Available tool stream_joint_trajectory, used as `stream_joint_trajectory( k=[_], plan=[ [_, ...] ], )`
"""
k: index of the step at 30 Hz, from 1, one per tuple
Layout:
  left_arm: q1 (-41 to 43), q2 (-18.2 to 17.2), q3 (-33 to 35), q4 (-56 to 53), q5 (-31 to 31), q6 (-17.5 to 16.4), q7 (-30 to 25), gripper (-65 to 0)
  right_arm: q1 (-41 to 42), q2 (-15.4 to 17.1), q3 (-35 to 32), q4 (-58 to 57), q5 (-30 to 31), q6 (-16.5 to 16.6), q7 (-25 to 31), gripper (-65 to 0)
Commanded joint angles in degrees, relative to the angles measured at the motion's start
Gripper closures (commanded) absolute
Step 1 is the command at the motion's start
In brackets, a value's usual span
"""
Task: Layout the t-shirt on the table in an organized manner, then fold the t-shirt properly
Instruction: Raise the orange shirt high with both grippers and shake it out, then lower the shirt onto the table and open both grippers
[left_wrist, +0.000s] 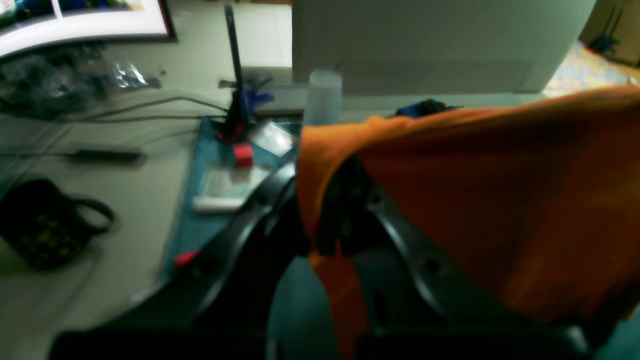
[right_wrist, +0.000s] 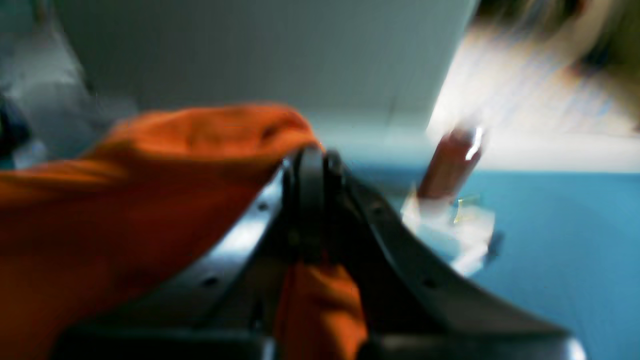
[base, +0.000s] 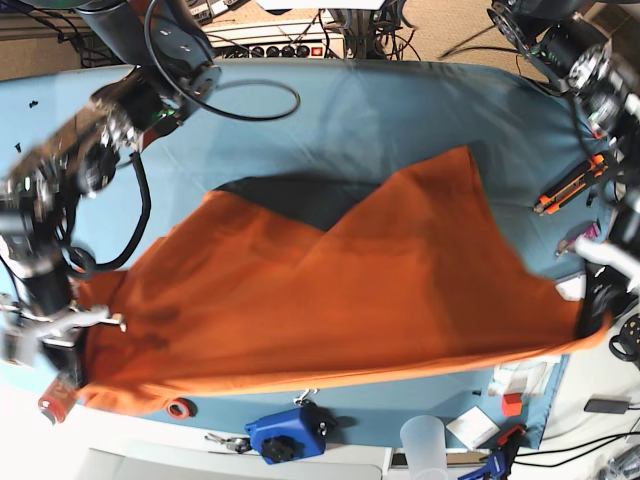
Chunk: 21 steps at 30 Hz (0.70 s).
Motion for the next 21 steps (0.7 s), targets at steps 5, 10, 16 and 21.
stream_joint_trajectory(
  k=[5, 10, 16, 21],
  plan=[
    [-9.44, -0.79, 10.95, -17.18, 11.04, 0.07, -9.6, 0.0, 7.15, 7.5, -1.86, -22.91, -3.56, -0.9, 10.71, 0.0],
    [-21.88, -0.76, 20.13, -34.6, 18.93, 0.72, -18.8, 0.0, 16.98, 12.28, -2.58, -45.42, -7.93, -0.81, 21.7, 0.0],
    [-35.34, -0.79, 30.23, -50.97, 25.9, 6.03, -23.5, 0.0, 26.77, 14.49, -2.58, -59.78, -9.86, 1.05, 29.49, 0.0],
    [-40.94, -0.74, 37.22, -57.55, 25.92, 4.59, -26.36, -28.1, 28.55, 14.16, -3.37, -60.7, -9.79, 4.04, 29.55, -23.1]
  ],
)
